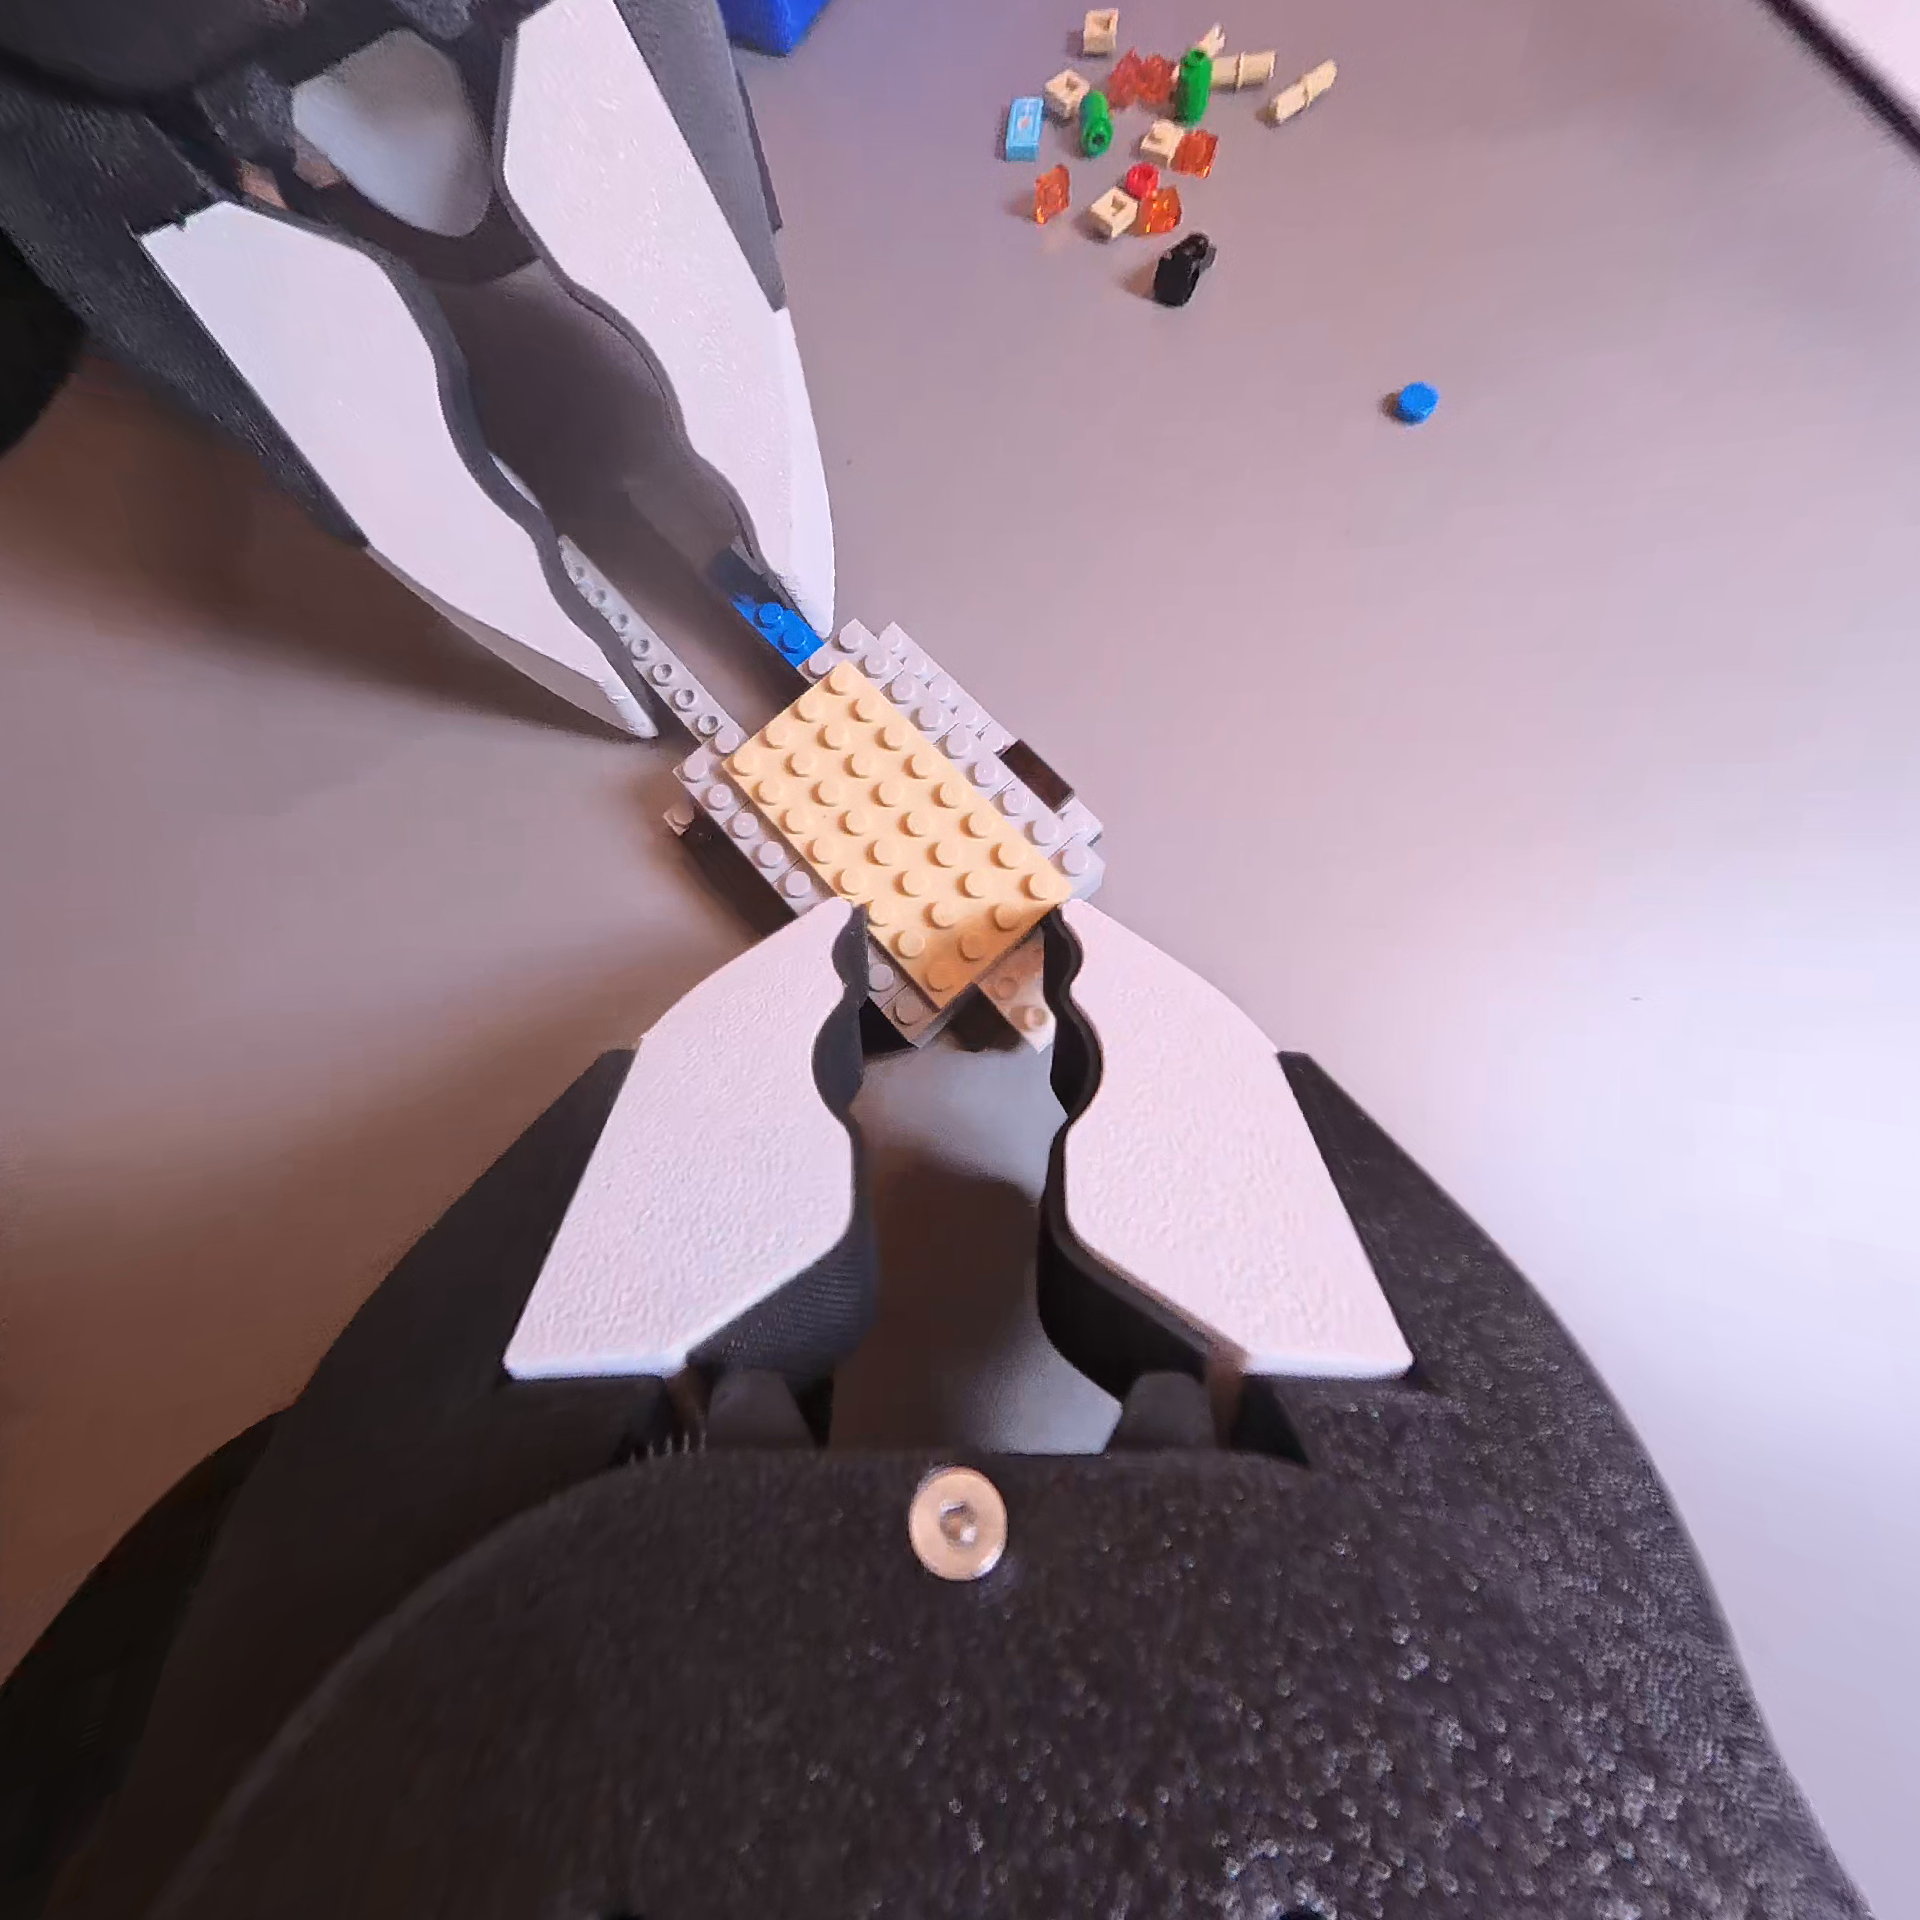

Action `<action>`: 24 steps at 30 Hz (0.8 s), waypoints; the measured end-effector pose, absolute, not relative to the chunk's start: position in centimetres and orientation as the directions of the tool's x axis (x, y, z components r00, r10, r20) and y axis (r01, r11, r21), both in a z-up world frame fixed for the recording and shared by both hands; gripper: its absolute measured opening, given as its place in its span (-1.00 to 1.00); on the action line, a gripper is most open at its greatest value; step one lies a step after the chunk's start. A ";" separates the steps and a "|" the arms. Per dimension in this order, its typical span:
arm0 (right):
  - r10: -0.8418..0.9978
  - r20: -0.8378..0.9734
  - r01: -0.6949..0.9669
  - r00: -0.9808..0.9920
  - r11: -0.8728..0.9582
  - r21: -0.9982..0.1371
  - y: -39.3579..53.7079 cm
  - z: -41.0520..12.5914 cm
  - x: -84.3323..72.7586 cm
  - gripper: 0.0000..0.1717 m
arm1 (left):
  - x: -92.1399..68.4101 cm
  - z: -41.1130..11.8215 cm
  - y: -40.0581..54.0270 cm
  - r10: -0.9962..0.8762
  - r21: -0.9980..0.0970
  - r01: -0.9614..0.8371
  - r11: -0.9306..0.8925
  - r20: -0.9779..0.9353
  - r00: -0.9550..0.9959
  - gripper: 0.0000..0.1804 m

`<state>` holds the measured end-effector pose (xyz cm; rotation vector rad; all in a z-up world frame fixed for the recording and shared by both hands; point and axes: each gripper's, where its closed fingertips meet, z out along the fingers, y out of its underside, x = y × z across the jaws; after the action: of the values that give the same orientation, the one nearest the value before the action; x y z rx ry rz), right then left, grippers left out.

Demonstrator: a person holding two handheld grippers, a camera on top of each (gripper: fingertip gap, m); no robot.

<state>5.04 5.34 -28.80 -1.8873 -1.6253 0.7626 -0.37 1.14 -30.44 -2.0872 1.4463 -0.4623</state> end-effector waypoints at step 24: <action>0.945 0.237 0.721 -0.226 0.326 -0.612 2.4 -29.5 3.1 -0.34 | -1.4 -30.5 1.3 -0.956 -0.563 -0.789 -0.246 0.009 0.292 -0.87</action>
<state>3.12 2.35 -29.48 -1.4603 -2.0219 0.5084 -1.42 1.27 -30.52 -2.1103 1.5582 -0.4912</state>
